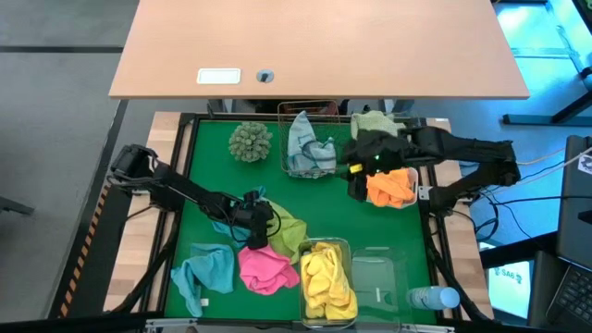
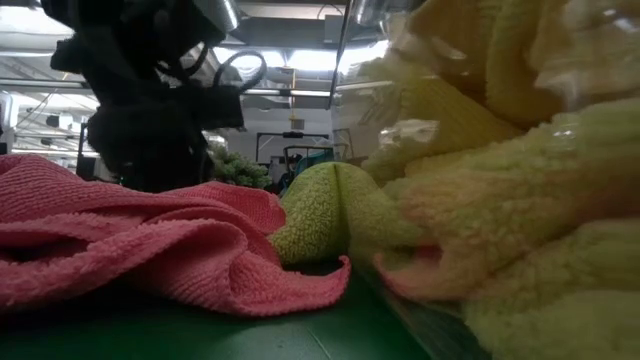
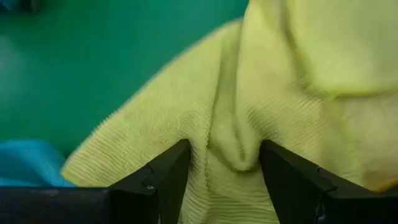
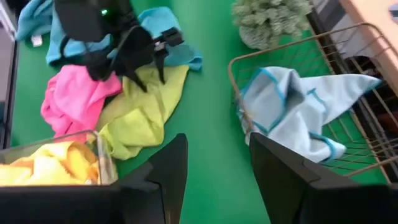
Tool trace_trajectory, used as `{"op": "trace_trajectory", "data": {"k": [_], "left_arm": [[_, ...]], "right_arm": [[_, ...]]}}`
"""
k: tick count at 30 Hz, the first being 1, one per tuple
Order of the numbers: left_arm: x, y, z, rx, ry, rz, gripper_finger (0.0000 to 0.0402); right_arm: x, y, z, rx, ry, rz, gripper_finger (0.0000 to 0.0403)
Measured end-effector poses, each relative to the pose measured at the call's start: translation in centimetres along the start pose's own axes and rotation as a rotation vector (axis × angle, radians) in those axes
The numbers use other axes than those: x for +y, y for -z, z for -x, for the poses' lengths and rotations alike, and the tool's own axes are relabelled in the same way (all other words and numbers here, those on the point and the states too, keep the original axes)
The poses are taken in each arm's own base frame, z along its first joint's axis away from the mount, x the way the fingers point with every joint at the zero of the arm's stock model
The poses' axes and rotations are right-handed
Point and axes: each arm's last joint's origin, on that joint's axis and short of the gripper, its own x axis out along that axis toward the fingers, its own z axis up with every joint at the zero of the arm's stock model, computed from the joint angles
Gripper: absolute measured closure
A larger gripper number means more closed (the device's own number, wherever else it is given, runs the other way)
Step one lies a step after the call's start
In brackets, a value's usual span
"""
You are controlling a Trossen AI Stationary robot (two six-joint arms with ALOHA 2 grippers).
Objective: Sort microfiber towel by color & place in baskets
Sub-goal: Put the green microfiber towel into the top transparent bin
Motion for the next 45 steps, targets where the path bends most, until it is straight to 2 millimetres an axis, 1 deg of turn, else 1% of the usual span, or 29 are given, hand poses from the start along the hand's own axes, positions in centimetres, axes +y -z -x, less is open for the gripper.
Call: {"op": "trace_trajectory", "data": {"k": [4, 7, 10, 13, 15, 17, 23, 27, 34, 41, 45], "left_arm": [[-0.2, 0.5, -0.9, 0.033, 0.000, -0.008, 0.0215], [-0.2, 0.6, -1.1, 0.048, 0.014, 0.024, 0.0237], [-0.2, 0.4, -1.0, 0.042, 0.017, 0.042, 0.0278], [-0.4, 0.0, -0.8, 0.040, 0.028, 0.045, 0.0331], [-0.6, -0.6, -0.5, 0.033, 0.045, 0.047, 0.0369], [-0.9, -1.6, 0.1, 0.008, 0.060, 0.054, 0.0389], [-1.4, -4.8, 2.7, -0.109, 0.107, 0.018, 0.0390], [-1.4, -7.1, 5.2, -0.241, 0.088, -0.004, 0.0392], [-1.3, -10.3, 8.7, -0.397, 0.051, -0.060, 0.0394], [-1.4, -12.5, 10.7, -0.489, 0.000, -0.117, 0.0394], [-1.4, -12.9, 11.1, -0.511, -0.018, -0.141, 0.0394]], "right_arm": [[1.1, 0.1, -1.1, 0.036, -0.018, 0.031, 0.0231], [1.9, 0.2, -1.8, 0.058, -0.027, 0.050, 0.0231], [2.2, 0.2, -2.3, 0.073, -0.032, 0.058, 0.0231], [2.3, 0.1, -2.7, 0.084, -0.044, 0.058, 0.0231], [2.3, 0.1, -3.1, 0.087, -0.042, 0.056, 0.0231], [2.3, 0.1, -3.2, 0.089, -0.041, 0.056, 0.0231], [2.4, 0.0, -3.9, 0.104, -0.039, 0.059, 0.0231], [2.6, 0.0, -4.3, 0.115, -0.058, 0.059, 0.0231], [3.0, -0.3, -5.3, 0.114, -0.131, 0.081, 0.0231], [3.5, -0.9, -6.7, 0.074, -0.181, 0.130, 0.0231], [3.7, -1.2, -7.1, 0.055, -0.192, 0.129, 0.0231]]}}
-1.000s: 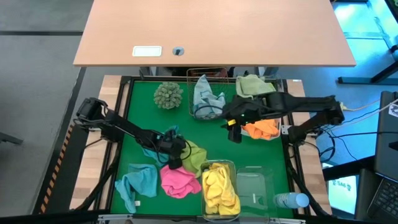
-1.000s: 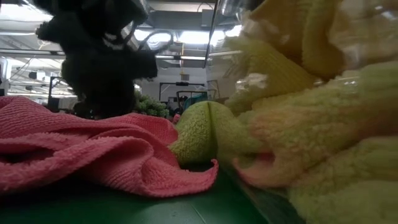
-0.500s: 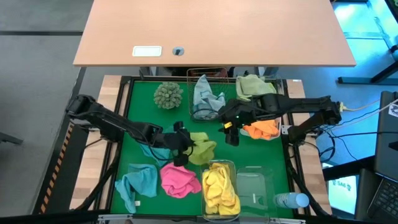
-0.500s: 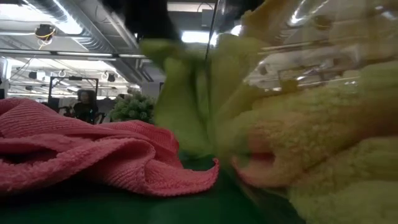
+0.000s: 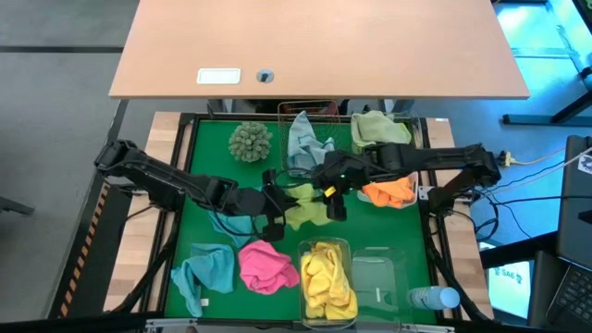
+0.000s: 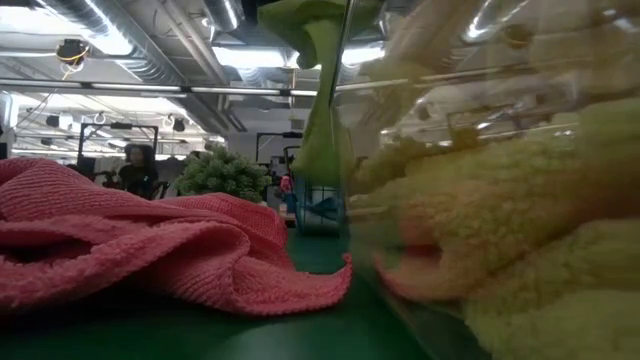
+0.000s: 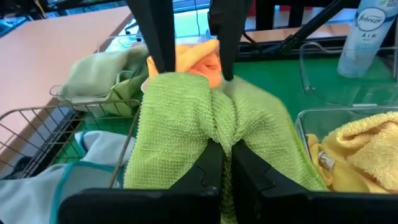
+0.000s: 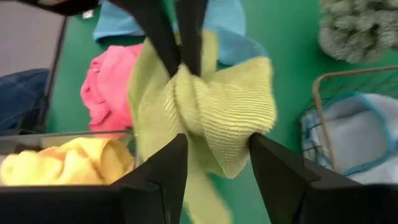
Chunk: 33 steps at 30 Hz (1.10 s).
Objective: Sort microfiber towel by color & place in baskets
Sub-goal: Put the green microfiber towel into the top transparent bin
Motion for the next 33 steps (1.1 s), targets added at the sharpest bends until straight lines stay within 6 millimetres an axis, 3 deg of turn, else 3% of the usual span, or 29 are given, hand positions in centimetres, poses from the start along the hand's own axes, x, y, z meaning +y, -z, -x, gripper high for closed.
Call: {"op": "trace_trajectory", "data": {"k": [10, 25, 29, 33], "left_arm": [[0.0, -0.5, 0.0, -0.046, -0.011, 0.013, 0.0392], [0.0, -2.0, 0.2, -0.187, -0.018, 0.085, 0.0391], [0.0, -2.0, 0.2, -0.188, -0.018, 0.085, 0.0391], [0.0, -2.0, 0.2, -0.188, -0.019, 0.085, 0.0384]], "right_arm": [[0.5, -0.1, 0.0, 0.002, -0.166, 0.026, 0.0231], [0.4, -0.5, -0.1, -0.041, -0.142, 0.027, 0.0233], [0.4, -0.5, -0.1, -0.040, -0.142, 0.027, 0.0271], [0.4, -0.5, -0.2, -0.039, -0.141, 0.027, 0.0354]]}}
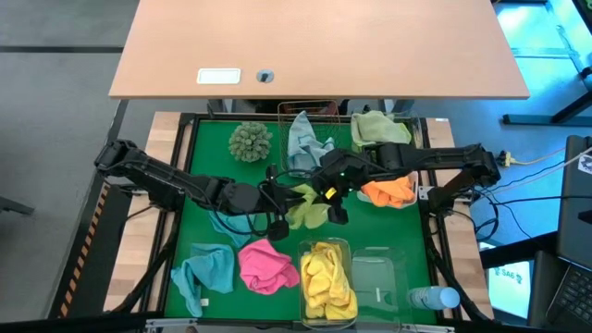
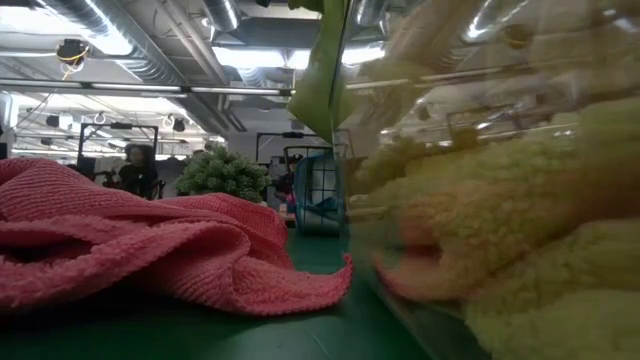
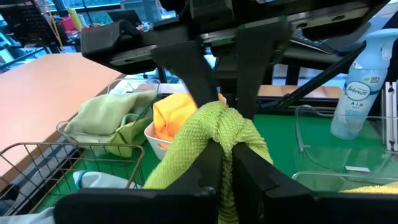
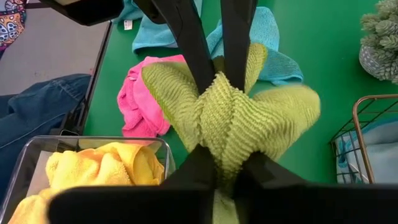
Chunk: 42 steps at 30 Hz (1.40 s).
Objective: Sort microfiber towel by color & place in baskets
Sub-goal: Put the green microfiber towel into the top transparent bin
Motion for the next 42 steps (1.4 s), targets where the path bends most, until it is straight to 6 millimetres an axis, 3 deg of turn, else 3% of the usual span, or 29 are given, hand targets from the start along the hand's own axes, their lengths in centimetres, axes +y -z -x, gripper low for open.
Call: {"op": "trace_trajectory", "data": {"k": [2, 7, 11, 19, 26, 30, 37, 42], "left_arm": [[0.0, 0.0, 0.0, 0.000, 0.000, 0.000, 0.0376], [0.0, 0.1, 0.0, 0.006, 0.001, -0.005, 0.0342], [0.0, 0.2, 0.0, 0.018, 0.000, -0.012, 0.0305], [0.0, 0.7, 0.0, 0.066, -0.003, -0.030, 0.0248], [0.1, 0.7, 0.0, 0.066, -0.003, -0.030, 0.0239], [0.1, 0.7, 0.0, 0.066, -0.003, -0.029, 0.0242], [0.1, 0.7, 0.0, 0.066, -0.003, -0.029, 0.0243], [0.1, 0.7, 0.0, 0.066, -0.003, -0.029, 0.0243]], "right_arm": [[0.0, 0.0, 0.0, 0.001, 0.000, 0.001, 0.0387], [-0.1, 0.3, 0.2, 0.023, 0.030, -0.035, 0.0379], [-0.5, 0.8, 1.6, 0.048, 0.069, -0.029, 0.0394], [-3.3, 2.9, 7.4, 0.105, 0.303, -0.111, 0.0392], [-6.6, 5.0, 13.5, 0.058, 0.605, -0.238, 0.0390], [-8.9, 6.1, 15.7, 0.073, 0.787, -0.304, 0.0394], [-12.9, 7.7, 17.7, 0.132, 0.898, -0.391, 0.0391], [-15.3, 10.1, 16.6, 0.235, 0.881, -0.451, 0.0397]]}}
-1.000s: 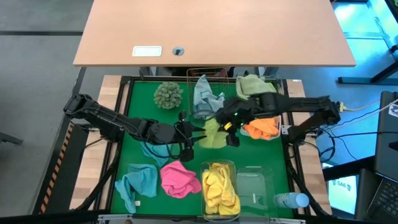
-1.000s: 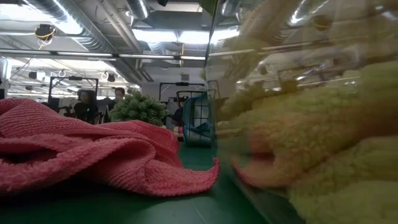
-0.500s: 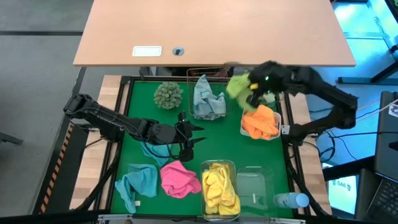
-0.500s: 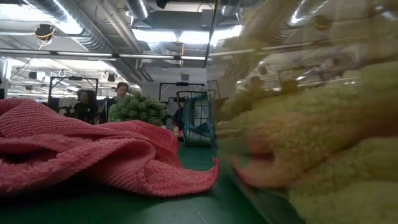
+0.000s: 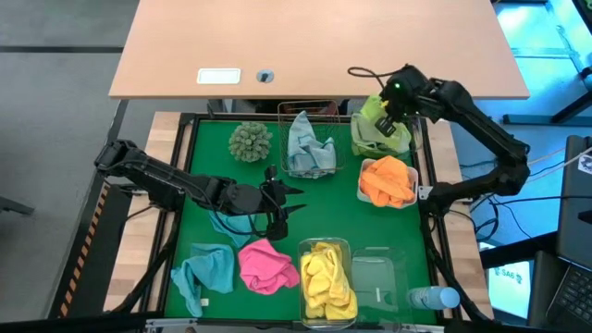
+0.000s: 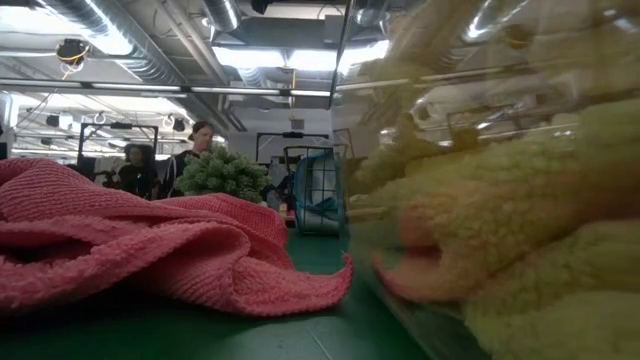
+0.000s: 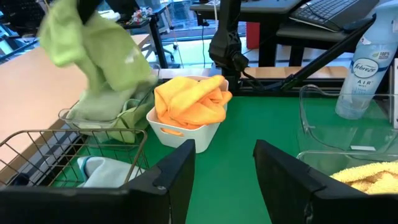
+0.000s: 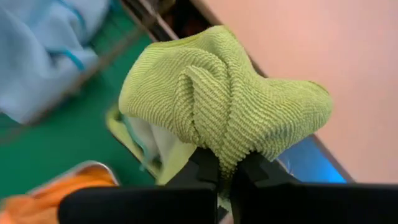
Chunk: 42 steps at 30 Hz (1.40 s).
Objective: Sort microfiber towel by color & place in baskets
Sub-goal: Put the green microfiber towel into the top transparent bin
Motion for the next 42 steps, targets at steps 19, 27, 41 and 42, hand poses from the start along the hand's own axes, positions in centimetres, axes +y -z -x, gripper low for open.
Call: {"op": "trace_trajectory", "data": {"k": [19, 27, 41, 42], "left_arm": [[0.1, 0.0, -0.1, 0.001, -0.004, 0.001, 0.0243], [0.1, 0.0, -0.1, 0.002, -0.004, 0.001, 0.0243], [0.1, 0.1, -0.1, 0.002, -0.004, 0.000, 0.0243], [0.1, 0.1, -0.1, 0.002, -0.004, 0.000, 0.0243]], "right_arm": [[-0.1, 4.6, -11.8, 0.066, -0.087, -0.285, 0.0392], [1.2, 6.8, -14.7, 0.079, -0.131, -0.314, 0.0391], [1.9, 8.4, -16.0, 0.114, -0.157, -0.307, 0.0378], [1.9, 8.4, -16.0, 0.114, -0.157, -0.311, 0.0375]]}}
